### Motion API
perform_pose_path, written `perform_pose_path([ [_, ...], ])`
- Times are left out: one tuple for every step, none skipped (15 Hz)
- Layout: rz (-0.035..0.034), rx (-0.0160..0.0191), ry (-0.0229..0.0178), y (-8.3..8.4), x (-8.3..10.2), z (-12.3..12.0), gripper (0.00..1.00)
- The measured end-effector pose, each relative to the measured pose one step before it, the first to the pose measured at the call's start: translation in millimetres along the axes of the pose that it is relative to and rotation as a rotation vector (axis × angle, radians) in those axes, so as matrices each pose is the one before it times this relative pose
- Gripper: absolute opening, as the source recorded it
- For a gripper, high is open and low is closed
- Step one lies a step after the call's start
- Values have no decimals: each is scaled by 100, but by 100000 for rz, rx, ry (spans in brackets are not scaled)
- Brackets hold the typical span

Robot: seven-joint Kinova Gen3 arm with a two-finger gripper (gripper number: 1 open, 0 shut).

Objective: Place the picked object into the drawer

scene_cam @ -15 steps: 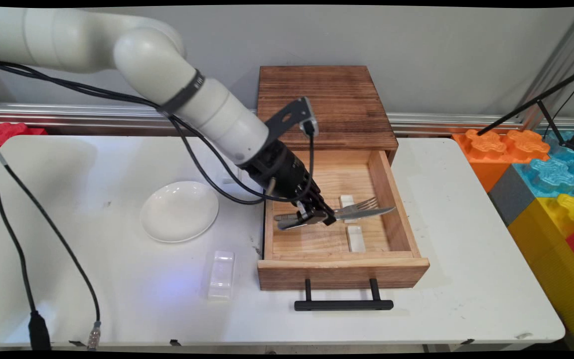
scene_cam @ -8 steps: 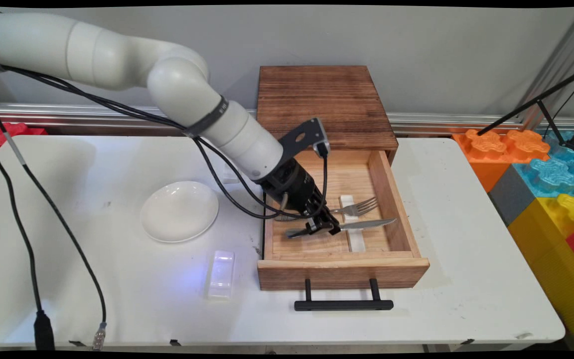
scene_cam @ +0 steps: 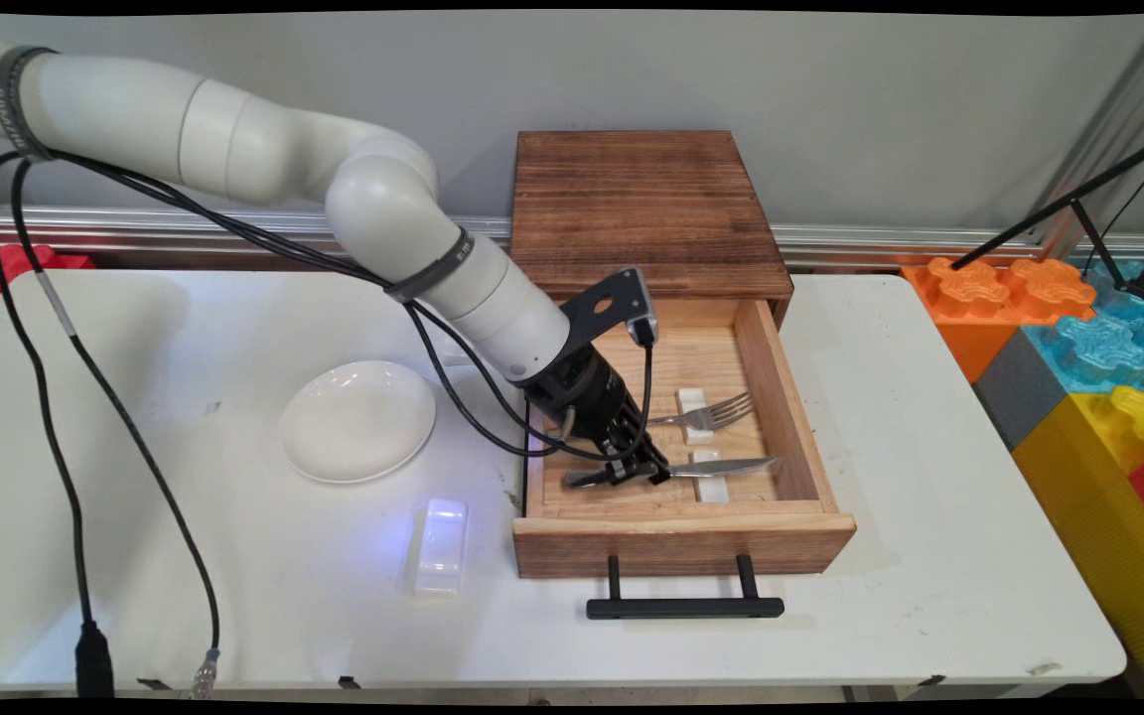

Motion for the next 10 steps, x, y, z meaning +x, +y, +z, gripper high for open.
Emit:
perform_pose_path([
  [145,14,-459,-131,-163,223,0],
  [104,-49,-407,-97,-137,176,0],
  [53,-33,-252,-61,-84,104,0],
  [44,-100,-423,-74,-139,143,0],
  [76,-67,-247,-44,-79,86,0],
  [144,-89,-321,-70,-108,108,0],
  [71,-76,-212,-51,-68,69,0],
  [81,-157,-248,-57,-87,99,0],
  [117,-135,-157,-29,-42,50,0],
  [170,-216,-133,-37,-35,71,0],
])
